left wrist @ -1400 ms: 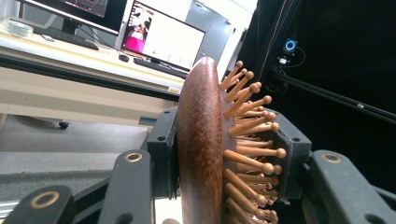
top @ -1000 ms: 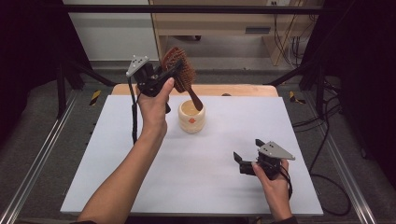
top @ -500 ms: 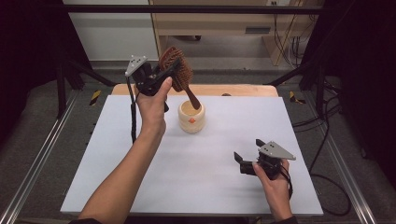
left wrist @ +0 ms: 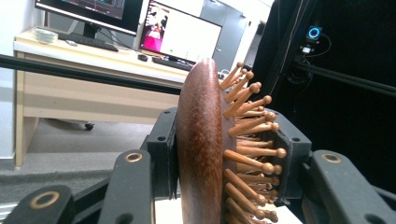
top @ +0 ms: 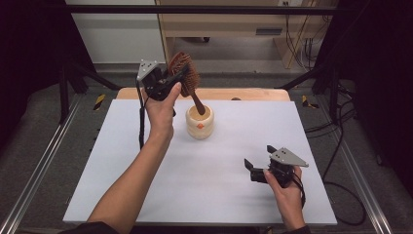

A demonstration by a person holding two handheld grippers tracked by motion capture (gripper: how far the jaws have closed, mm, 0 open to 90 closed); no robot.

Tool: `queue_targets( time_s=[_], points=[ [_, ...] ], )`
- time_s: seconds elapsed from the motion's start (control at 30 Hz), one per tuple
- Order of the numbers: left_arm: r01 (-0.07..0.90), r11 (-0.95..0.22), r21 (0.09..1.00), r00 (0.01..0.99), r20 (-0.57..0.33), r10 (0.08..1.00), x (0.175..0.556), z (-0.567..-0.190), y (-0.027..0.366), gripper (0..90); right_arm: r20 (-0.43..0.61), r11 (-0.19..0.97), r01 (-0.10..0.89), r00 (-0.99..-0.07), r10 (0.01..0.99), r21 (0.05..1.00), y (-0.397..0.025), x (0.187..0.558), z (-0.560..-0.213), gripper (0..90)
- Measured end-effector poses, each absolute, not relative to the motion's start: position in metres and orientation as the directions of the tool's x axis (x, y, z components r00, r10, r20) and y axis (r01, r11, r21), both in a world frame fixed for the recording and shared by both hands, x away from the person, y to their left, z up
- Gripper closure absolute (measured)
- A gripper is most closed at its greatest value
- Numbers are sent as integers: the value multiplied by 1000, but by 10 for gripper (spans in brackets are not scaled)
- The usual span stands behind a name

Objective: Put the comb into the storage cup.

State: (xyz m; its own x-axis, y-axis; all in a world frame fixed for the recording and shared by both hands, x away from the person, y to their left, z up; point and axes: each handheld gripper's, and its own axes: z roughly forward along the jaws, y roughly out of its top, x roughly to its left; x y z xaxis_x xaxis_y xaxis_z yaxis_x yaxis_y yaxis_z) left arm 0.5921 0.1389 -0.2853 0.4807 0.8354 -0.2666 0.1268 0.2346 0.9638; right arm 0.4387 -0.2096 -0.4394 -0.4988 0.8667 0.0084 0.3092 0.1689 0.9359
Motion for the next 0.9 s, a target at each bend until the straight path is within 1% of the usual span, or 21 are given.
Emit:
queue_targets(
  time_s=[0.43, 0.9],
  points=[
    [161, 241, 957, 459, -288, 840, 600, -301, 136, 519, 10, 166, 309, -498, 867, 936, -210, 438, -439, 46],
    [177, 232, 957, 448, -288, 847, 604, -310, 137, 519, 12, 166, 310, -500, 866, 936, -210, 439, -440, 46]
  ],
)
